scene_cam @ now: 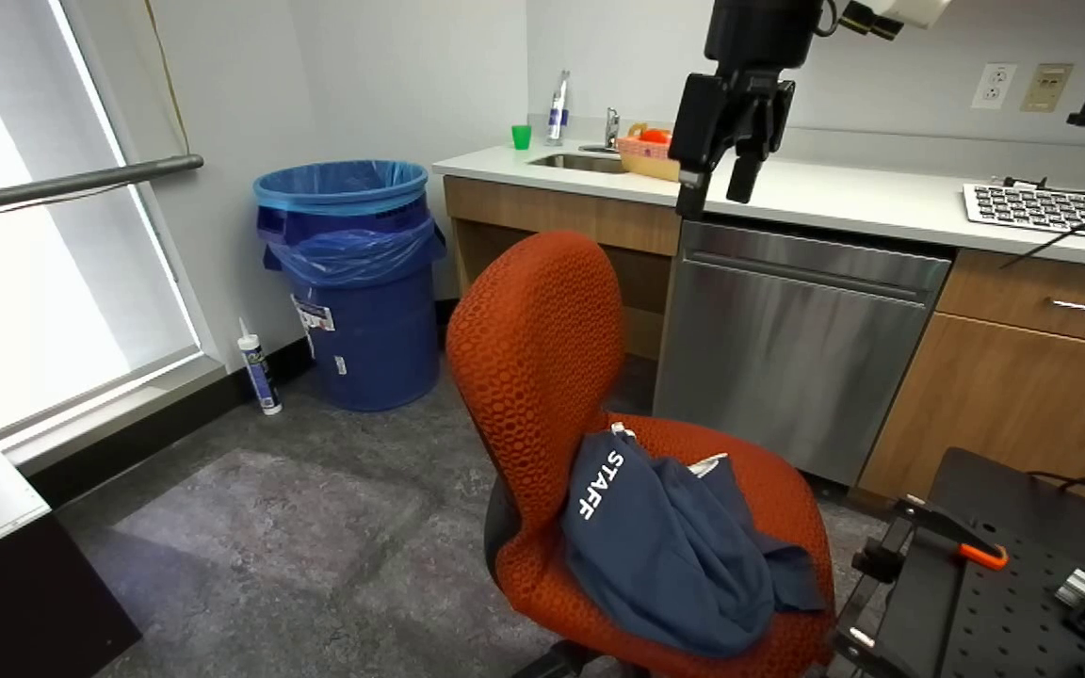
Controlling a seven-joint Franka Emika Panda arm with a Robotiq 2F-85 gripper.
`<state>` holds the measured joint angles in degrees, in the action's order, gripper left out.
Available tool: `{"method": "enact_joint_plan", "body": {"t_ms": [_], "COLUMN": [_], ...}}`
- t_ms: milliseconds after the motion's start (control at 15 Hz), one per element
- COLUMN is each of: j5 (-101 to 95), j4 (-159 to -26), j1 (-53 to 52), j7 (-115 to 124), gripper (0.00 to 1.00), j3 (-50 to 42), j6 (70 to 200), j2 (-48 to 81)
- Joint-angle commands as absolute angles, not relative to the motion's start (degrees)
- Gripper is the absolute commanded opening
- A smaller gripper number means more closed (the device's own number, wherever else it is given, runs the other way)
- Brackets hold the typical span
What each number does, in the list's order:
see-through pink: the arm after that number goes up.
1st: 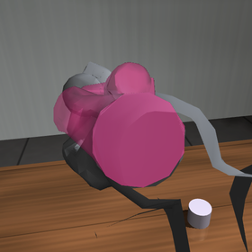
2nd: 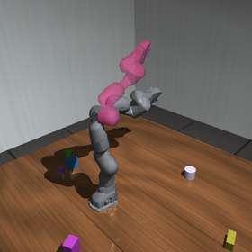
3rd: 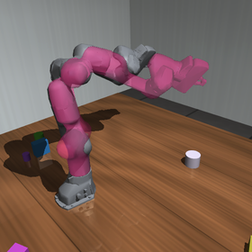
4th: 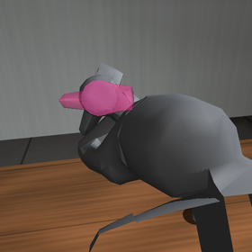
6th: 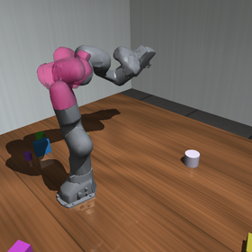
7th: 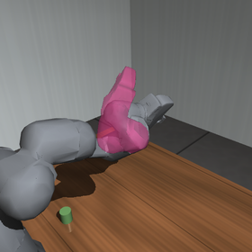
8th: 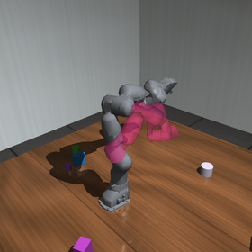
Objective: Pick up the shirt from the seat and hang it on the backrest of the chair
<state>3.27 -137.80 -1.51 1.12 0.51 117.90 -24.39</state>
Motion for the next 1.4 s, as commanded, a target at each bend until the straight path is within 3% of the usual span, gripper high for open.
{"method": "enact_joint_plan", "body": {"t_ms": [0, 1333], "j5": [3.31, 1.95], "j4": [-137.69, -134.79], "j1": [-1.36, -0.22], "j7": [1.07, 2.32], "gripper": [1.00, 1.00], "j3": [0.63, 0.61], "j6": [117.75, 120.01], "j2": [-24.38, -18.13]}}
